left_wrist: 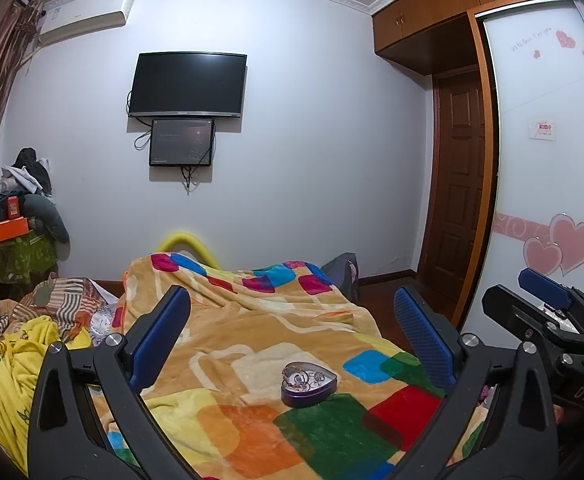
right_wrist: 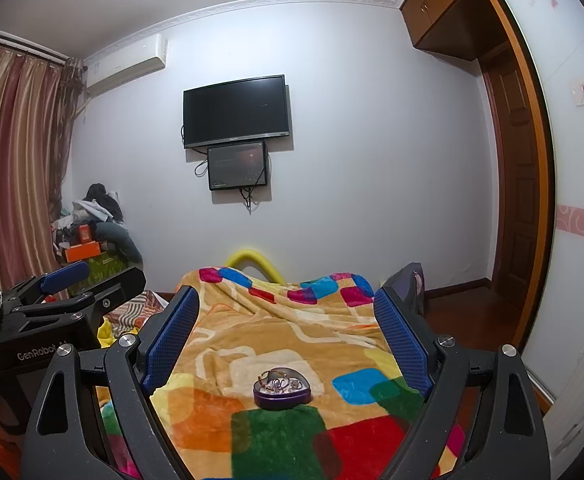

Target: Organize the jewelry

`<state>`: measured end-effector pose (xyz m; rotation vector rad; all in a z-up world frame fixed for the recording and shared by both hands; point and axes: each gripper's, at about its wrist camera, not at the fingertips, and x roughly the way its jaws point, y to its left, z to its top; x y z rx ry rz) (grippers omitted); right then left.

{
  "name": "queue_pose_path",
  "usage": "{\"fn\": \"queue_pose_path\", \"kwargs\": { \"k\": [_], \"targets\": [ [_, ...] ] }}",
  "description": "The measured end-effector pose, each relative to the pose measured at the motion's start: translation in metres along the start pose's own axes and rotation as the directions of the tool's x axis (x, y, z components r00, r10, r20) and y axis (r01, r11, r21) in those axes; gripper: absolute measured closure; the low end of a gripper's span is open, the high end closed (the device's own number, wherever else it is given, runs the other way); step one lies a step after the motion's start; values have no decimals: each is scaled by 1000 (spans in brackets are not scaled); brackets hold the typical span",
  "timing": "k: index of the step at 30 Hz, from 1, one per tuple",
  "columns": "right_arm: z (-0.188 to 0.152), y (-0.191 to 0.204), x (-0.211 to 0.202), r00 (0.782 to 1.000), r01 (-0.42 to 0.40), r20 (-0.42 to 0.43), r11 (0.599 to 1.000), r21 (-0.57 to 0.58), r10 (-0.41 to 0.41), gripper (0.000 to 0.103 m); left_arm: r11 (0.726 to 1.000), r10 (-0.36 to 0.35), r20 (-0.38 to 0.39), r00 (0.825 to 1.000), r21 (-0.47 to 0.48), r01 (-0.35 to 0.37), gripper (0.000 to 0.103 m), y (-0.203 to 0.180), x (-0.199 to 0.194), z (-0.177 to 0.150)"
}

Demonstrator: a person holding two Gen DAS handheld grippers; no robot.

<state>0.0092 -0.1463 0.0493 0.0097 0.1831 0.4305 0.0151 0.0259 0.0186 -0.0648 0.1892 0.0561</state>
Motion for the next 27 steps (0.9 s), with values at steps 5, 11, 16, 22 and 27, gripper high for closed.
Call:
{"fn": "queue_pose_path", "kwargs": {
  "k": [5, 11, 16, 22, 27],
  "targets": [
    [0, 0, 0, 1000, 1, -1, 1000, 1, -1, 16, 1000, -7, -1, 1000, 1, 7, 1, -1, 0, 0],
    [-1, -1, 1, 1000, 3, 0, 1000, 0, -3, 16, 1000, -16, -1, 1000, 6, 16, 1, -3, -2, 0],
    [-1, -1, 1, 1000, 4, 0, 1000, 1, -4, 16, 1000, -19, -2, 1000, -5, 19, 1, -3, -3, 0],
    [-1, -2, 1, 1000, 4, -1, 1000, 5, -4, 16, 1000, -21, -3, 1000, 3, 21, 1, -4, -2, 0],
    [-1, -2, 1, 1000, 3, -7, 1000, 6, -3, 16, 1000, -25, -1, 1000, 6, 25, 1, -4, -3, -1]
  ]
}}
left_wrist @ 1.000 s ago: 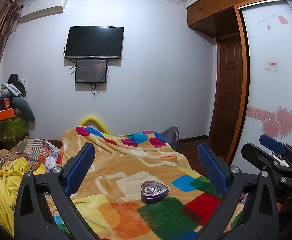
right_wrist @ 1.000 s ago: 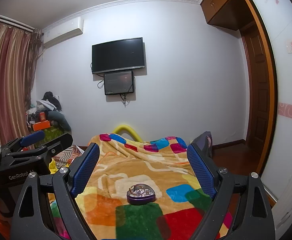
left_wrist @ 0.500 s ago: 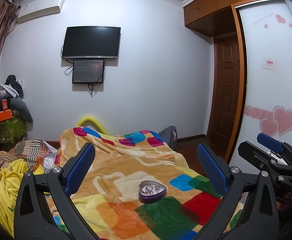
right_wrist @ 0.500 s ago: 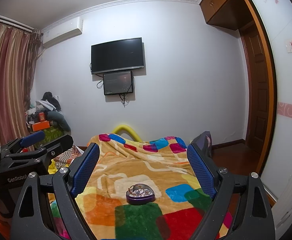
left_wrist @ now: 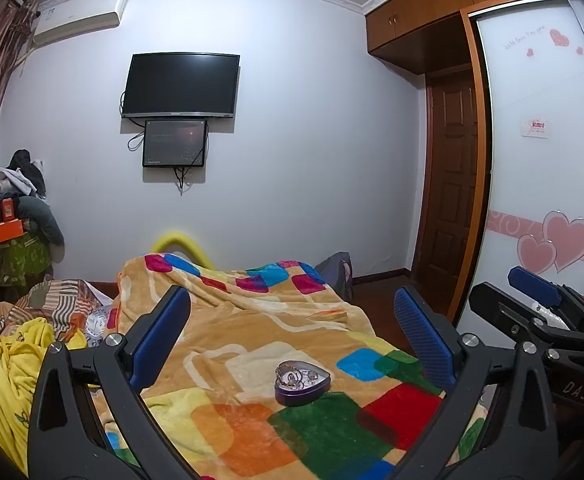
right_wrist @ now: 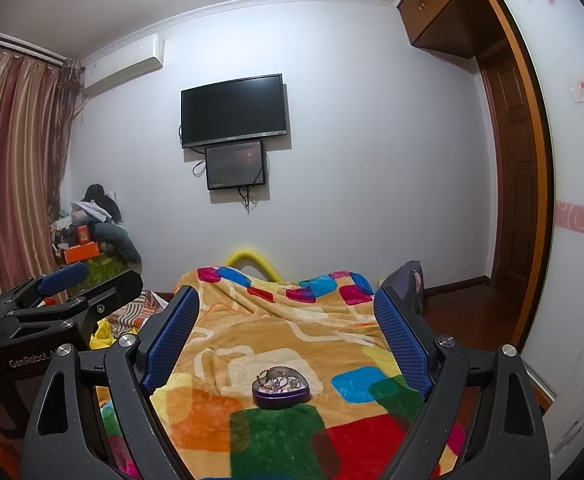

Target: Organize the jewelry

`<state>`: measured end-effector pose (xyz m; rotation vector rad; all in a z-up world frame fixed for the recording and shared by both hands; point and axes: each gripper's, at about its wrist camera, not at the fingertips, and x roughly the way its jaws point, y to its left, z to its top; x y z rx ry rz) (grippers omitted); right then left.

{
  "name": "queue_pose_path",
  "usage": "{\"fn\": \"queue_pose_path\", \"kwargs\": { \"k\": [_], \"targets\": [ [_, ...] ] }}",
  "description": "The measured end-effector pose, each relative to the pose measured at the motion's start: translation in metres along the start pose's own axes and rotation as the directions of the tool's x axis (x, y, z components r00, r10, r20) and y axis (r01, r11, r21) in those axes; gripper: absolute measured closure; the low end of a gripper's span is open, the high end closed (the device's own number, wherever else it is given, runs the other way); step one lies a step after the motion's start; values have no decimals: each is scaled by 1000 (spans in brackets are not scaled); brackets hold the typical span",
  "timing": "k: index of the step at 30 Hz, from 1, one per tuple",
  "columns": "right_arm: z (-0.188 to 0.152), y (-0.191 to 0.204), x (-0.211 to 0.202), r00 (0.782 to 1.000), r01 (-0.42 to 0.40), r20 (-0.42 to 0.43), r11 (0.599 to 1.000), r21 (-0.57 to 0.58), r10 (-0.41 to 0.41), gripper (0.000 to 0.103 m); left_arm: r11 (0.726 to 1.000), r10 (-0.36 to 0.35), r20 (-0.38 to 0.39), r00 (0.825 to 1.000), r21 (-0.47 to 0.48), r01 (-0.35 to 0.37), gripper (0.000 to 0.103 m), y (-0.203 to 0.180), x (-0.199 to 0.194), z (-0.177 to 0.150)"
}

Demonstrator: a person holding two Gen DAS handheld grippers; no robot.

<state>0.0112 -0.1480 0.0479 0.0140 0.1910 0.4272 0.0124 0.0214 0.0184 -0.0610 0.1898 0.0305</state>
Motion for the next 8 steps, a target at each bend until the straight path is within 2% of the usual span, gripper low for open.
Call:
{"fn": "queue_pose_path", "kwargs": {
  "k": [8],
  "targets": [
    [1, 1, 2, 1000, 2, -7, 1000, -10, -2, 16, 1000, 4, -3, 1000, -4, -4, 1, 1, 2, 0]
  ]
}}
